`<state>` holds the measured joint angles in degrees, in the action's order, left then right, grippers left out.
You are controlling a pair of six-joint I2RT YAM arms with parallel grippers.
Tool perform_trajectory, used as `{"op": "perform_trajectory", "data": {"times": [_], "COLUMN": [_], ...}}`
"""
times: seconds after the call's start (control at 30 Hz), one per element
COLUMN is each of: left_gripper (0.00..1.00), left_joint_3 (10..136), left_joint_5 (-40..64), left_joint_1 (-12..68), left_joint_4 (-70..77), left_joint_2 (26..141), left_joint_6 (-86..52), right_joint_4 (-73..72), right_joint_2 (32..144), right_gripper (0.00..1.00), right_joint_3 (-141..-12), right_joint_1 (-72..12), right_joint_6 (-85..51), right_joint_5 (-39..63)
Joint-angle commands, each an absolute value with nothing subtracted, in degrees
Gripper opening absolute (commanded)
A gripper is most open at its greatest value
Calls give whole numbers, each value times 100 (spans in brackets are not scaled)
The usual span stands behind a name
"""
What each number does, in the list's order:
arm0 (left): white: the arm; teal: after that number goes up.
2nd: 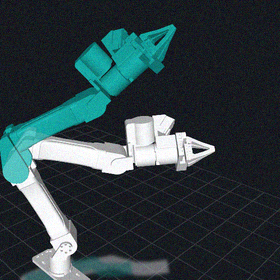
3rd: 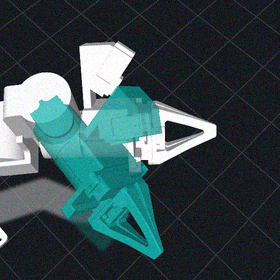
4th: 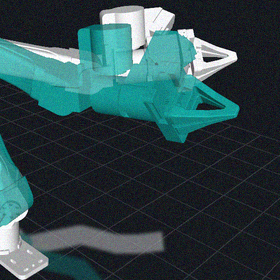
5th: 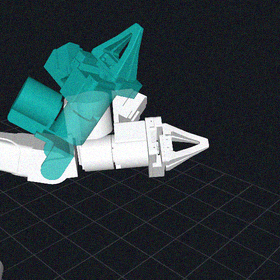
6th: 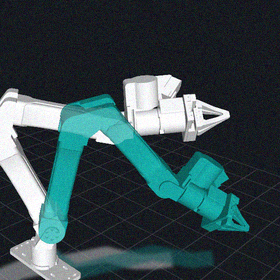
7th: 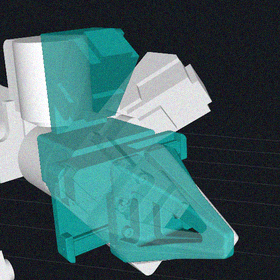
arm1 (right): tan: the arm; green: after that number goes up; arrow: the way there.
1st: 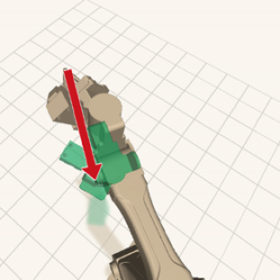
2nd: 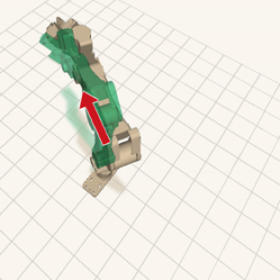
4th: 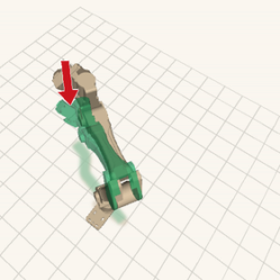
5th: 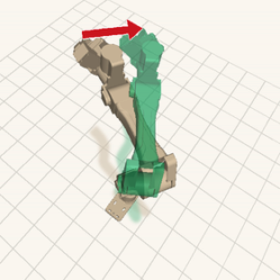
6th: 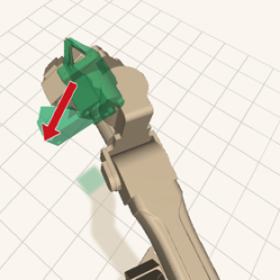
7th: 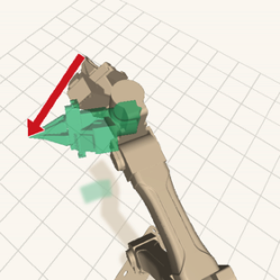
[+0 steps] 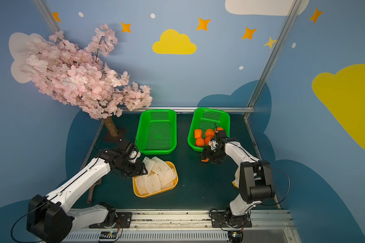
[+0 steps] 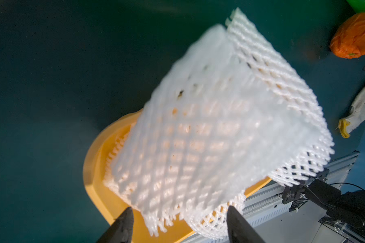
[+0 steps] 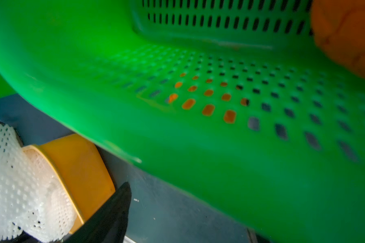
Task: Remove foam nets from oranges
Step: Place the foam net into the storage box, then pick up the orange from the center of the board.
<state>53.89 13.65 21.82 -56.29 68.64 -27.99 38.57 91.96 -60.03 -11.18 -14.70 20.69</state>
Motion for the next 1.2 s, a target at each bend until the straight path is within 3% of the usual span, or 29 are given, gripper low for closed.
{"op": "perform_trajectory", "data": {"times": [0.0, 0.23, 0.67, 0.93, 1.0, 1.17], "left_gripper": [81, 89, 92, 97, 99, 100], "left_joint_3": [5481, 5445, 5944, 6483, 6644, 7074], "left_joint_5": [1160, 1301, 1399, 896, 772, 790], "left_joint_1": [2191, 2199, 2302, 2329, 2324, 2329], "left_joint_4": [-6072, -6288, -6399, -5549, -5388, -5075], "left_joint_2": [6602, 6330, 5518, 4770, 4737, 5036], "left_joint_6": [-3052, -3205, -3036, -2289, -2095, -1640], "right_joint_4": [3217, 2857, 2408, 2197, 2239, 2429], "right_joint_2": [9302, 9643, 9981, 9896, 9740, 9167], "right_gripper": [81, 81, 80, 56, 48, 37], "right_joint_3": [-5890, -5867, -5846, -5811, -5746, -5474], "right_joint_1": [-1211, -1325, -1430, -1494, -1502, -1525], "right_joint_6": [-1688, -1813, -1898, -1877, -1827, -1670], "right_joint_5": [1842, 1538, 1028, 817, 751, 668]}}
